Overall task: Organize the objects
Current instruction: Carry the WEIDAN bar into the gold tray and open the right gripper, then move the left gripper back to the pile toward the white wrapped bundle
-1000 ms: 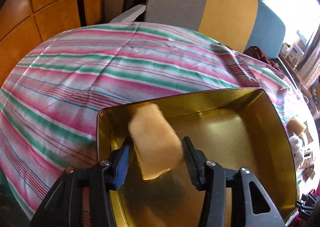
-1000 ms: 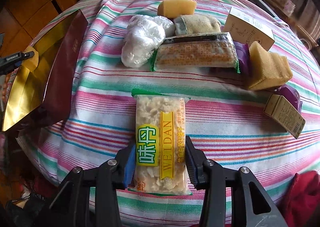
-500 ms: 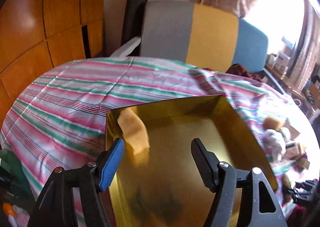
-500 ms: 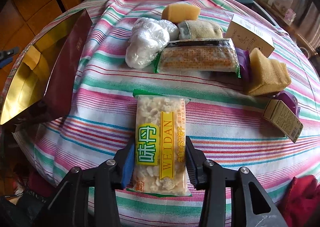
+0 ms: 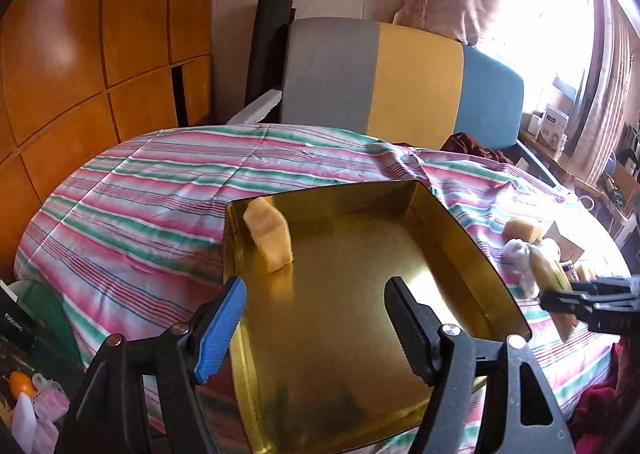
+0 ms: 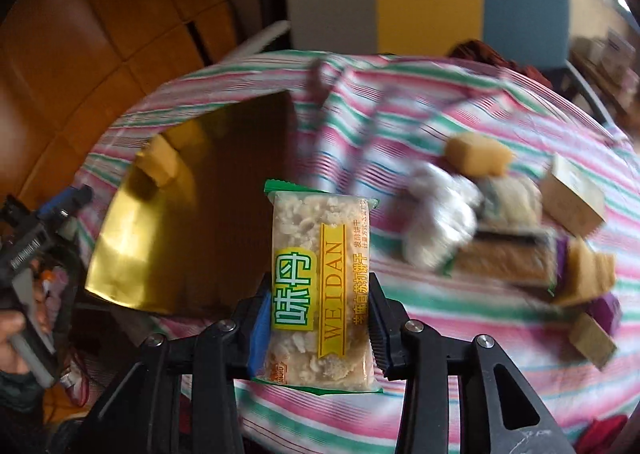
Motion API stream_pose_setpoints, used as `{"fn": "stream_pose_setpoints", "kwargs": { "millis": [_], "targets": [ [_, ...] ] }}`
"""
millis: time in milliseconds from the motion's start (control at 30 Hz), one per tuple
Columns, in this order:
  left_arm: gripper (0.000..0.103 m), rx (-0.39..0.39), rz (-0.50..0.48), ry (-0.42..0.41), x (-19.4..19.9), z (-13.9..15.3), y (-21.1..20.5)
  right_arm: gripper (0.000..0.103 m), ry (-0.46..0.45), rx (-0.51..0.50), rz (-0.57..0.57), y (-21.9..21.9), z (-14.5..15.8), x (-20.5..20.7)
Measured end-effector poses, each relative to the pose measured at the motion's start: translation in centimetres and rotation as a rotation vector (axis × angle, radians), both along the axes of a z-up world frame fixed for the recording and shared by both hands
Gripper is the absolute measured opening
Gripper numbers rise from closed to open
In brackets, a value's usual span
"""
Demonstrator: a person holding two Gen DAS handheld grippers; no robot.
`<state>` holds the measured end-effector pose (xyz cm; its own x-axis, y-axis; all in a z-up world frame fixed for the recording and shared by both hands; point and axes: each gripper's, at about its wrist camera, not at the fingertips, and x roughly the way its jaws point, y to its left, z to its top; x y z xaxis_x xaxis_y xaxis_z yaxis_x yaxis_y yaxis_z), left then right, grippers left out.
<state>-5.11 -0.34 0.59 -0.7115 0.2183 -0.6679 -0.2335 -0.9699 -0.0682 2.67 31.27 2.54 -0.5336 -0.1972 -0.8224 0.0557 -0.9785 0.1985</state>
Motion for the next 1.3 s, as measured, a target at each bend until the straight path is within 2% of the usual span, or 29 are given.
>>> {"fn": "stream_pose_setpoints", "kwargs": {
  "millis": [33,67,233,267,467,767,867,933,1000,1167,1233,1300],
  "targets": [
    [0.073,0.003,0.006,-0.003,0.1,-0.1,-0.3,0.042,0.002,-0.005,0.027,-1.4,-0.3,-1.4],
    [0.073,0.007,0.009,-0.007,0.0,-0.1,-0.6,0.042,0.003,-0.009,0.055,-2.8,1.5,-0.7],
    [0.073,0.021,0.041,-0.026,-0.1,-0.6,-2.2,0.042,-0.042,-0.029,0.152,-9.1,0.9,-3.1],
    [0.073,0.020,0.048,-0.029,-0.1,-0.7,-2.5,0.042,-0.055,-0.033,0.160,-9.8,-0.6,-4.8],
    [0.073,0.033,0.082,-0.063,-0.2,-1.3,-4.4,0.042,-0.139,-0.091,0.176,-12.3,-4.0,-7.5],
    [0.073,0.063,0.200,-0.082,0.8,-1.4,-9.3,0.043,-0.248,-0.212,0.131,-16.7,-7.4,-12.3],
    [0.073,0.074,0.215,-0.082,0.8,-1.4,-10.1,0.045,-0.264,-0.276,0.099,-17.8,-8.0,-14.0],
    [0.073,0.079,0.215,-0.083,0.7,-1.5,-10.1,0.053,-0.268,-0.345,0.102,-18.1,-8.2,-14.7],
    [0.073,0.081,0.204,-0.086,0.6,-1.7,-9.9,0.059,-0.257,-0.374,0.110,-18.1,-7.9,-14.5],
    [0.073,0.089,0.174,-0.106,0.6,-2.3,-9.2,0.062,-0.214,-0.355,0.126,-16.9,-7.0,-12.6],
    [0.073,0.101,0.159,-0.120,0.6,-2.5,-8.9,0.066,-0.183,-0.319,0.132,-16.5,-6.5,-11.4],
    [0.073,0.117,0.145,-0.133,0.7,-2.7,-8.7,0.075,-0.150,-0.259,0.140,-16.3,-6.0,-10.2]
  ]
}}
